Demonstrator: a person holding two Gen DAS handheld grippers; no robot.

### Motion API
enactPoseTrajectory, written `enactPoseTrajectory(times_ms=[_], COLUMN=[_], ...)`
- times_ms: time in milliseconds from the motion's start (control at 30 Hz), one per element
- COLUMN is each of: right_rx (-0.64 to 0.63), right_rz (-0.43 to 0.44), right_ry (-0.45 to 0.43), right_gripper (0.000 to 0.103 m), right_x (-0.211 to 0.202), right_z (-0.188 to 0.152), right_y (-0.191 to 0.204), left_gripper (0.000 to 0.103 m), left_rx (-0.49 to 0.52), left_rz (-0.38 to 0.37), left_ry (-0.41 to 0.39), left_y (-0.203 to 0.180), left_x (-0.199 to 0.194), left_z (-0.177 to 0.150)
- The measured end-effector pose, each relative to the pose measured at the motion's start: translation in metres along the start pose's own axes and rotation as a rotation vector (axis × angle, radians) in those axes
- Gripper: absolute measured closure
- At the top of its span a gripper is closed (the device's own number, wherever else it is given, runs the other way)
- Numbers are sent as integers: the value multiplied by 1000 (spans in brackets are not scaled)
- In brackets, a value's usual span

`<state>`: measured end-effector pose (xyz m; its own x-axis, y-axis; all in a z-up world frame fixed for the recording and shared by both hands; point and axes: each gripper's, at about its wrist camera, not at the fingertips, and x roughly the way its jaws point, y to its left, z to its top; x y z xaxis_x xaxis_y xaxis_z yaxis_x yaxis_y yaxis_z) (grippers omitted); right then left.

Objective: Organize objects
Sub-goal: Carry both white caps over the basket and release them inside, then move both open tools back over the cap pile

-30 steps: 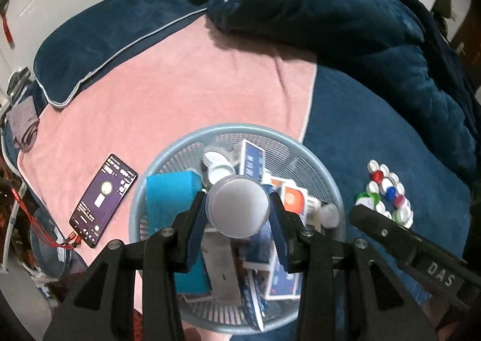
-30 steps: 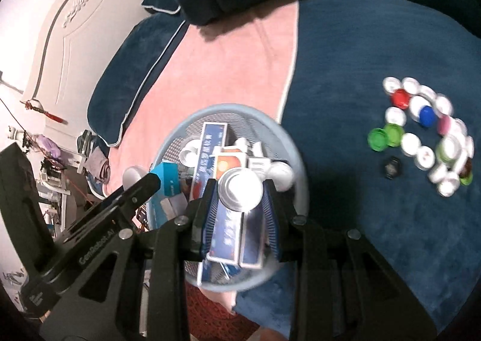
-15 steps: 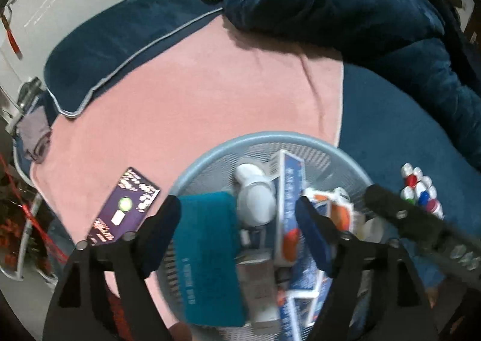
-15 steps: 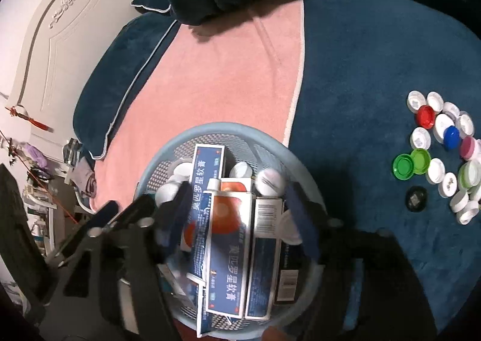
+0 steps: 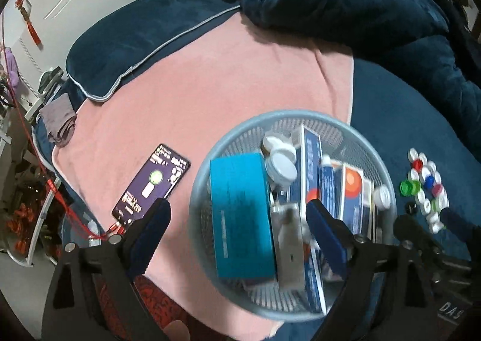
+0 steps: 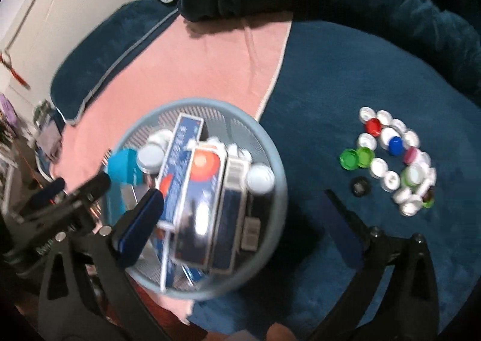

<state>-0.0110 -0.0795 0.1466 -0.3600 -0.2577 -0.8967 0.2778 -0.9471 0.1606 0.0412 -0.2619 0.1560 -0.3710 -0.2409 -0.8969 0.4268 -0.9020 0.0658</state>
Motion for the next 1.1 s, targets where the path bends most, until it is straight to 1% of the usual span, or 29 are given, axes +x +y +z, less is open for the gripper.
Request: enactPoseTrajectory(times_ms=[67,267,333,533,933,1100], right_rx=[-21,-16,-13,-1,38,74], right_rz=[-19,-40,-47,-67,-79,-89], right_ry=[7,97,112,102,68,64], right_gripper=[0,0,0,0,0,0], right_x=[-4,-2,-1,-6,-23,-28], right_z=[-6,-34,-42,-50,-51,-53], right_y=[3,-3,-8,-27,-54,-74], left_gripper=[11,11,11,10,11,10], left_rx=[7,30,38,92,198,233], left_rz=[10,8,4,12,48,39], left_ry=[20,64,77,84,69,66], left_y=[-1,-9,-14,-33,-71,-90], left_x=[-3,-7,-7,-10,-16,-20], left_z=[-9,-31,-35,-40,-42,-44])
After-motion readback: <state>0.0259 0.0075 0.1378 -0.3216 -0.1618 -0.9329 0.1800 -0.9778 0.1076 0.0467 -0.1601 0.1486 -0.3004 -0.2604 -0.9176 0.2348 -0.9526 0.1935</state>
